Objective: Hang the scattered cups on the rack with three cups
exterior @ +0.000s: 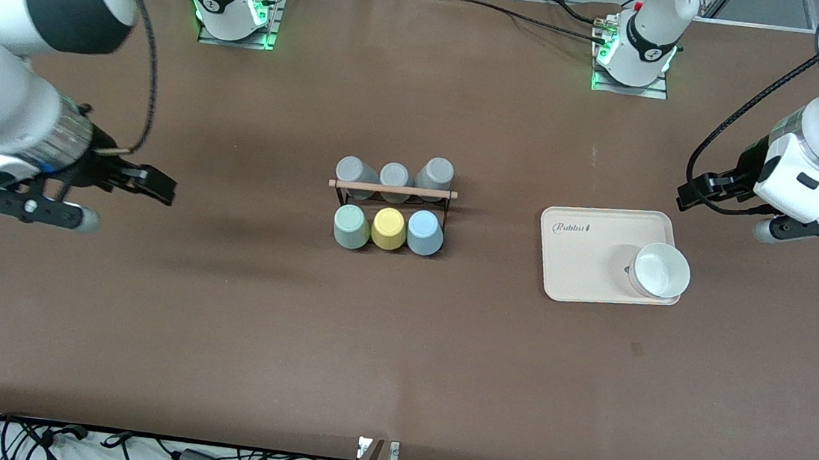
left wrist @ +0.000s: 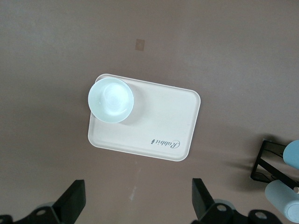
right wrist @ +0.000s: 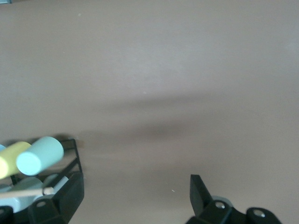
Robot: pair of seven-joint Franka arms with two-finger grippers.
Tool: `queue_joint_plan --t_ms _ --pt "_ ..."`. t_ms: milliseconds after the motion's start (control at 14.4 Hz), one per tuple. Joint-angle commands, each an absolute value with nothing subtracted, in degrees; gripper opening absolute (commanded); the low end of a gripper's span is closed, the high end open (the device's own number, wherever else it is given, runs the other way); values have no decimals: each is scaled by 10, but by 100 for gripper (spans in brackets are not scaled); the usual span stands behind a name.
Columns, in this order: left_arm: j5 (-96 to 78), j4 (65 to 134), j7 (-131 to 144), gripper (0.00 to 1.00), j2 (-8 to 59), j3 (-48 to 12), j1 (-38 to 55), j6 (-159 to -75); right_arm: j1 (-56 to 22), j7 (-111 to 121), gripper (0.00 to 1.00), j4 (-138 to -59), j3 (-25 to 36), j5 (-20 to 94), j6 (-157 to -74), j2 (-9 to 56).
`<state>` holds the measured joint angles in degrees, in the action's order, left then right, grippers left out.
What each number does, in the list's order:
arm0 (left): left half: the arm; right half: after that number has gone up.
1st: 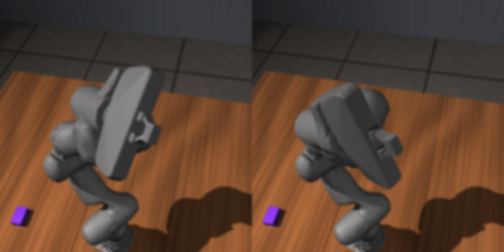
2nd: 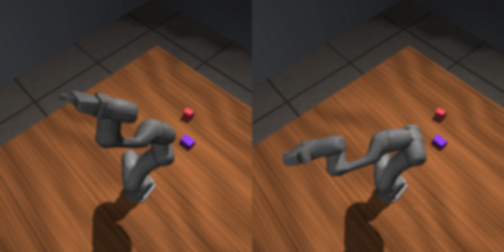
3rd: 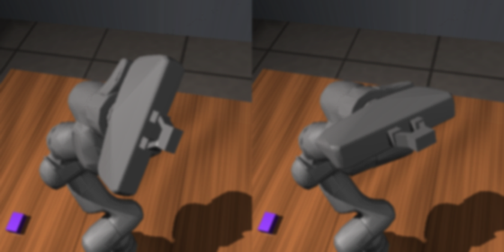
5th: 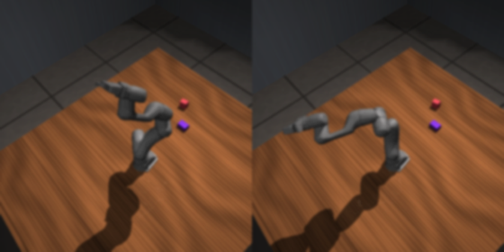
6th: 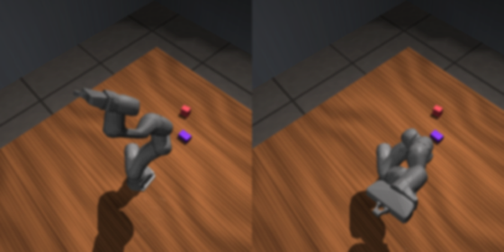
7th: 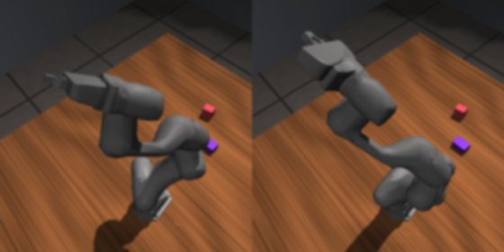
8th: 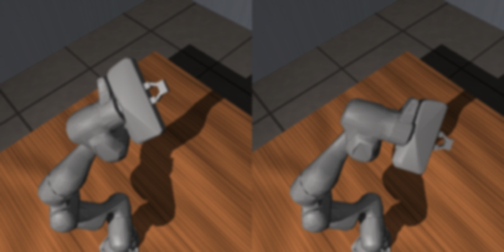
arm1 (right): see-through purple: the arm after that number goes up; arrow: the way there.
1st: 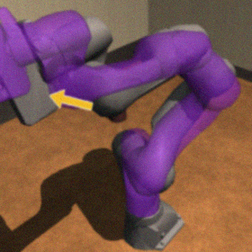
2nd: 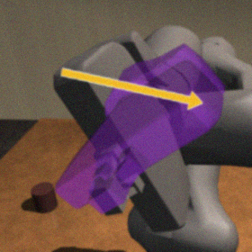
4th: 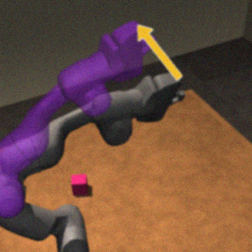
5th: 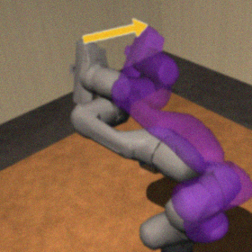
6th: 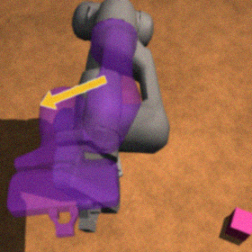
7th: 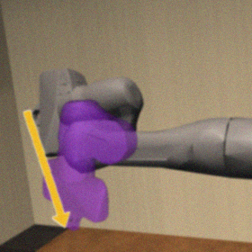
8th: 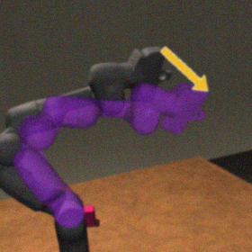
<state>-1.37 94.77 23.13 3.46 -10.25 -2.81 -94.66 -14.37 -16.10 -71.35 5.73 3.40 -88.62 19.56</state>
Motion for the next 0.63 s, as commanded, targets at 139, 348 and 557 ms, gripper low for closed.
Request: queue_joint_plan --t_ms 139,348,557 --pt "-30 952 216 100 25 -95 -25 -949 -90 -100 100 -743 47 16 -851 145" --pt "-30 952 216 100 25 -95 -25 -948 -43 -75 100 -798 26 12 -857 99" --pt "-31 952 216 100 25 -95 -24 -948 -20 -85 100 -860 -17 -17 -882 49"
